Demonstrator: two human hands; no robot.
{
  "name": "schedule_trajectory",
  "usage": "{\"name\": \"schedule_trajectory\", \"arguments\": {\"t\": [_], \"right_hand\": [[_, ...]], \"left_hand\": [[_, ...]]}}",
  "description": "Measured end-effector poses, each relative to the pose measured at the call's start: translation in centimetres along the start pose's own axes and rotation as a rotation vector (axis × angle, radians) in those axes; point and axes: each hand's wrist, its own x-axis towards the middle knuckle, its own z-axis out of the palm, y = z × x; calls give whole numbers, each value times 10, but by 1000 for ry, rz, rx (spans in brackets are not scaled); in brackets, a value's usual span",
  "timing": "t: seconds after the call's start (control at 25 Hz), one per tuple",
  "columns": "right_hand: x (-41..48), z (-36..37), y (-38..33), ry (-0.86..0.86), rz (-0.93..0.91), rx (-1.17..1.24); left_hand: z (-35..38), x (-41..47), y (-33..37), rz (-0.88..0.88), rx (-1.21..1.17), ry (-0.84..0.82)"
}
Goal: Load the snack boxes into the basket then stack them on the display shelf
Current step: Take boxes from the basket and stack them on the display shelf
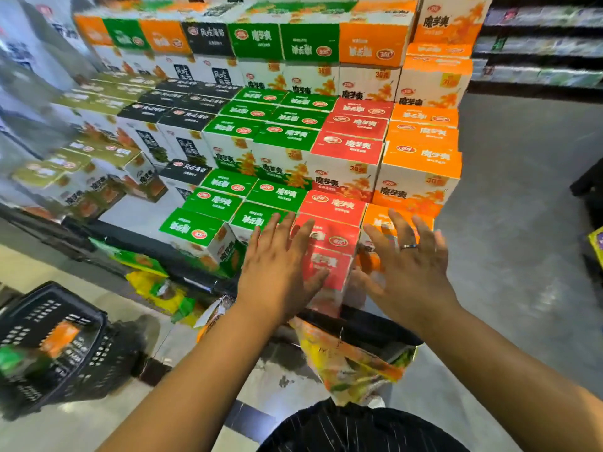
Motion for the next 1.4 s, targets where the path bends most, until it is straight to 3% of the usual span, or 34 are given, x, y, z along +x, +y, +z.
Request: {"name": "schedule_trajectory", "arguments": {"t": [0.2, 0.44, 0.76, 1.0, 1.4], "right_hand": [[-32, 5, -103, -36, -203, 18], [-81, 23, -238, -200, -406, 19], [-122, 55, -376, -256, -649, 19], [-114, 89, -455, -299, -804, 22], [-35, 147, -622, -385, -981, 49]], "left_hand": [[-35, -100, -78, -192, 39, 7], [-61, -242, -164, -445, 92, 37], [-73, -379, -236, -767, 68, 21], [-69, -420, -291, -932, 20, 7], [-70, -404, -442, -1125, 12, 37]]}}
